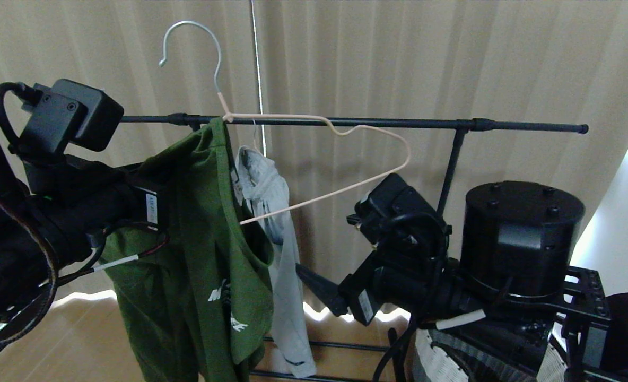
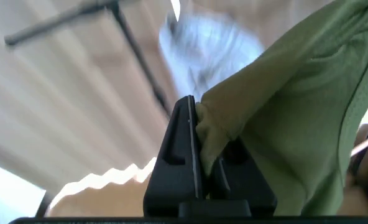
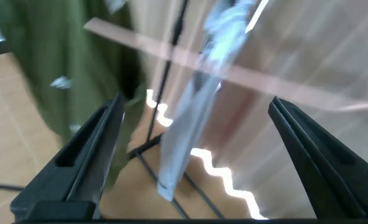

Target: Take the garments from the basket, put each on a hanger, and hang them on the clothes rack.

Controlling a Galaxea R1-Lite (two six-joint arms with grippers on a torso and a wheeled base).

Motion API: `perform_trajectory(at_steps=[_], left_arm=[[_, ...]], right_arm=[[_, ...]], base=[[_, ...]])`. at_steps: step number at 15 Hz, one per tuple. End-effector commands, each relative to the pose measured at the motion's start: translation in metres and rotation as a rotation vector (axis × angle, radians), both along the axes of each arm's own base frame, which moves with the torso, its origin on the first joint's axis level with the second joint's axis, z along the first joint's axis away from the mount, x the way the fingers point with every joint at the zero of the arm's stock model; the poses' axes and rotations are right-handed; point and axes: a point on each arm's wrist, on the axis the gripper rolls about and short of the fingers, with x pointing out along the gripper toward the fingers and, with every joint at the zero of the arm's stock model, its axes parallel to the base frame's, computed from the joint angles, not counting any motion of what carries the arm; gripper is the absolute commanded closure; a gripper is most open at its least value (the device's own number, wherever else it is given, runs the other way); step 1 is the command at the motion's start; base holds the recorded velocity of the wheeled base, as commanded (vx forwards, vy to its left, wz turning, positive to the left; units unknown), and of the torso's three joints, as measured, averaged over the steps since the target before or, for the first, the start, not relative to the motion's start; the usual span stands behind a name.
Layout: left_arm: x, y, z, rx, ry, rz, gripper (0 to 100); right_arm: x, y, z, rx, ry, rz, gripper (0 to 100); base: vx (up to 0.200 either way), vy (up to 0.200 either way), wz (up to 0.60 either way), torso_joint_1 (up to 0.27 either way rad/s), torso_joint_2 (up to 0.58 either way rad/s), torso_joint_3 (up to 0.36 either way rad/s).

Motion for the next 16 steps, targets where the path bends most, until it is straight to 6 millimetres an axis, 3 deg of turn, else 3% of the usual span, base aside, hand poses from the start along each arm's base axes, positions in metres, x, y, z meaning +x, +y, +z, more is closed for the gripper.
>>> perform_trajectory(at_steps=[1, 8, 12, 13, 14, 16], left_arm=[[-0.003, -0.008, 0.001, -0.004, -0.007, -0.036, 100], [-0.009, -0.016, 0.008, -0.021, -0.035, -0.085, 100], [-0.009, -0.015, 0.012, -0.030, -0.048, -0.077, 100], [-0.008, -0.013, 0.012, -0.020, -0.049, -0.067, 100], [-0.008, -0.013, 0.012, -0.020, -0.049, -0.067, 100], [-0.002, 0.001, 0.003, 0.020, -0.025, -0.002, 100]], right_arm=[[0.001, 0.008, -0.009, -0.019, 0.014, 0.011, 0], [0.016, 0.024, -0.039, -0.037, 0.015, -0.010, 0], [0.017, 0.000, -0.055, -0.103, 0.048, -0.107, 0], [0.015, -0.013, -0.053, -0.103, 0.047, -0.131, 0], [0.015, -0.013, -0.053, -0.103, 0.047, -0.131, 0], [0.019, -0.044, -0.046, -0.097, 0.019, -0.203, 0]], base=[[0.000, 0.000, 0.00, 0.000, 0.00, 0.000], [0.000, 0.000, 0.00, 0.000, 0.00, 0.000], [0.000, 0.000, 0.00, 0.000, 0.00, 0.000], [0.000, 0.000, 0.00, 0.000, 0.00, 0.000], [0.000, 0.000, 0.00, 0.000, 0.00, 0.000], [0.000, 0.000, 0.00, 0.000, 0.00, 0.000]])
